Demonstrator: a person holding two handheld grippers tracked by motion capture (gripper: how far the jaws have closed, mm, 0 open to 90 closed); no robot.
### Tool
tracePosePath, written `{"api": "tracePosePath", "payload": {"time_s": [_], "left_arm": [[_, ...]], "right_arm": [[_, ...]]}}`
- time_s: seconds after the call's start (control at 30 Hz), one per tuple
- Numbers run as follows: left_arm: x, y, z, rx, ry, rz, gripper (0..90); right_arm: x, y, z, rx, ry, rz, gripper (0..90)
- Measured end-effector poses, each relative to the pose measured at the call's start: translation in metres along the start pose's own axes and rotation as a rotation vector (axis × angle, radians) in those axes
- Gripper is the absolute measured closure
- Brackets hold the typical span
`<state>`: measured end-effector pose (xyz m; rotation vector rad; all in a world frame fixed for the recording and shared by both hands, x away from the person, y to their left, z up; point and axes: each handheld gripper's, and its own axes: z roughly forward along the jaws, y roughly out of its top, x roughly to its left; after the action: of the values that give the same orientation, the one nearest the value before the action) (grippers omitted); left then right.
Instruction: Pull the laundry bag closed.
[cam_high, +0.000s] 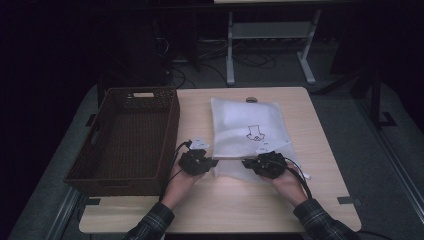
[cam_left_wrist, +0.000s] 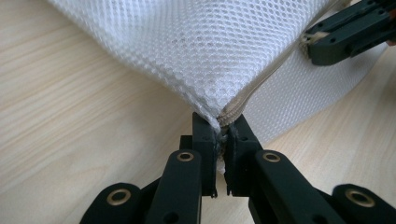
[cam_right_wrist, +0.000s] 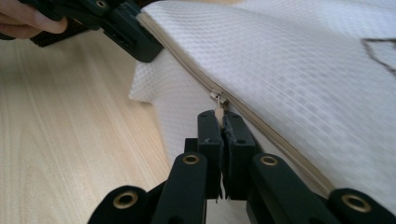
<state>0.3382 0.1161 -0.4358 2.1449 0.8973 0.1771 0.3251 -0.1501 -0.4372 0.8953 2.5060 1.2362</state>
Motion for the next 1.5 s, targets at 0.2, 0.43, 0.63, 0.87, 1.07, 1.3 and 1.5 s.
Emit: {"api": "tracePosePath", "payload": {"time_s": [0.2, 0.43, 0.63, 0.87, 1.07, 1.3, 1.5], "left_arm": [[0.004, -0.001, -0.002, 0.002, 0.017, -0.008, 84.5], [0.004, -0.001, -0.003, -0.003, 0.007, -0.018, 84.5], [0.004, -0.002, -0.002, -0.003, 0.009, -0.025, 84.5], [0.006, -0.002, -0.003, -0.003, 0.015, -0.029, 84.4], [0.006, -0.002, -0.003, -0.004, 0.015, -0.027, 84.4], [0.006, -0.002, -0.003, -0.003, 0.017, -0.030, 84.4], [0.006, -0.002, -0.003, -0.001, 0.019, -0.031, 84.4]], "right_arm": [[-0.004, -0.004, -0.006, -0.004, -0.005, 0.005, 86.8], [-0.005, -0.007, -0.011, -0.009, -0.004, 0.016, 86.7], [-0.007, -0.009, -0.016, -0.008, -0.014, 0.025, 86.7], [-0.011, -0.014, -0.024, -0.011, -0.028, 0.041, 86.7], [-0.015, -0.019, -0.029, -0.011, -0.033, 0.051, 86.7], [-0.018, -0.022, -0.034, -0.009, -0.040, 0.055, 86.7], [-0.021, -0.026, -0.038, -0.003, -0.048, 0.066, 86.7]]}}
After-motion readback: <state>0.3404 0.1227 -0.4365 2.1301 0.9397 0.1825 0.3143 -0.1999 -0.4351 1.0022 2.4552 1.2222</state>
